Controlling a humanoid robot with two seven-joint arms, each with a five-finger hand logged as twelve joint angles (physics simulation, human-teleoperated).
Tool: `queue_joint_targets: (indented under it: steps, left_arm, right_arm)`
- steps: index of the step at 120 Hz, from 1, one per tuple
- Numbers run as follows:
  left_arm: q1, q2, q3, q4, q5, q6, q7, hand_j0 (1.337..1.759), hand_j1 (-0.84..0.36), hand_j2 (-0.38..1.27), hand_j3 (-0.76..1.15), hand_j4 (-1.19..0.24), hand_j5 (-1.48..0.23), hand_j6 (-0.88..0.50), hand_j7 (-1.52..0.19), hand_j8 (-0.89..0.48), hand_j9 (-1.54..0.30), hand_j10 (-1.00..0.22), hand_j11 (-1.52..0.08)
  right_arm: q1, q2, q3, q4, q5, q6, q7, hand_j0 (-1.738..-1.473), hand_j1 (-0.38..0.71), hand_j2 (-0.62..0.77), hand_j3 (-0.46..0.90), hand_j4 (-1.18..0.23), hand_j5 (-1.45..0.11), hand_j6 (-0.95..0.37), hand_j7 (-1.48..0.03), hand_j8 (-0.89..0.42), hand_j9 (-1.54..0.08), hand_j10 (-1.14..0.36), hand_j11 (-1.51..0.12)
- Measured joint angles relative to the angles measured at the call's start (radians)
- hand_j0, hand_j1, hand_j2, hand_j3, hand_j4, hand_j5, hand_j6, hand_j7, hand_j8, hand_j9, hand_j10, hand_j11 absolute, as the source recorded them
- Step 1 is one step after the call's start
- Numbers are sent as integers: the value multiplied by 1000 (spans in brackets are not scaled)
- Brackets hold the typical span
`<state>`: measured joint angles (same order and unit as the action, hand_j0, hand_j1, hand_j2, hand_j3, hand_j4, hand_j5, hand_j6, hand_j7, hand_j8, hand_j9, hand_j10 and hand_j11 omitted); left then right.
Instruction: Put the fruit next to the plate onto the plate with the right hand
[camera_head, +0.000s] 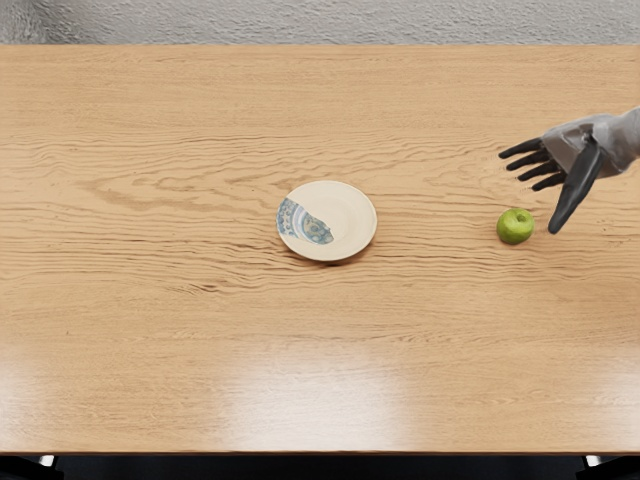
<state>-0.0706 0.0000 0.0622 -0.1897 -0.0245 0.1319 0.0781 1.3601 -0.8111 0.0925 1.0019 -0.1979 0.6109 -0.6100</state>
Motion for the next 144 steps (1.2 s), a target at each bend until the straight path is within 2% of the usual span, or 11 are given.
queue_joint_targets:
  steps: [9, 20, 34, 53, 75, 90, 109, 128, 144]
  left_arm:
    - [0, 0, 0, 0, 0, 0, 0, 1658, 340, 2, 0, -8, -10, -8, -10, -8, -10, -8, -9]
    - [0, 0, 0, 0, 0, 0, 0, 1658, 340, 2, 0, -8, -10, -8, -10, -8, -10, -8, -10]
    - [0, 0, 0, 0, 0, 0, 0, 1658, 340, 2, 0, -8, -10, -8, -10, -8, -10, -8, -10]
    - [0, 0, 0, 0, 0, 0, 0, 1658, 340, 2, 0, -8, -10, -8, -10, -8, -10, -8, -10]
    - [0, 0, 0, 0, 0, 0, 0, 1658, 340, 2, 0, -8, -10, -8, -10, -8, -10, -8, -9]
    - [0, 0, 0, 0, 0, 0, 0, 1658, 340, 2, 0, -8, -9, -8, -9, -8, -9, -8, -9]
    - [0, 0, 0, 0, 0, 0, 0, 1658, 340, 2, 0, -8, -10, -8, -9, -8, -9, -8, -9]
    - [0, 0, 0, 0, 0, 0, 0, 1658, 341, 2, 0, -8, -9, -8, -9, -8, -9, -7, -9]
    - [0, 0, 0, 0, 0, 0, 0, 1658, 340, 2, 0, -8, -10, -8, -9, -8, -9, -8, -9]
  right_arm:
    - [-3, -11, 4, -1, 1, -14, 0, -1658, -349, -1, 0, -3, 0, -3, 0, -3, 0, -2, 0]
    - [0, -10, -16, 39, -24, -165, -1, -1658, -349, -1, 0, -2, 0, -3, 0, -2, 0, -2, 0]
    - [91, 2, -144, 139, -183, -368, -1, -1658, -349, -1, 0, -3, 0, -4, 0, -3, 0, -2, 0]
    - [148, 40, -205, 179, -304, -439, -1, -1658, -349, 0, 0, -3, 0, -4, 0, -3, 0, -2, 0]
    - [97, 38, -216, 186, -304, -438, -1, -1658, -349, 0, 0, -4, -1, -5, 0, -4, 0, -3, 0]
    - [49, 47, -218, 193, -299, -564, -1, -1658, -349, 0, 0, -4, -1, -5, 0, -4, 0, -3, 0]
    - [-21, 43, -217, 264, -306, -689, -1, -1658, -348, 0, 0, -5, -2, -7, -2, -5, -2, -4, -2]
    - [-53, 52, -206, 284, -307, -720, -1, -1658, -276, -11, 0, -65, -80, -67, -80, -65, -80, -64, -80]
    - [-64, 91, -199, 268, -331, -797, -1, -1658, -236, -18, 0, -99, -124, -100, -124, -99, -124, -98, -124]
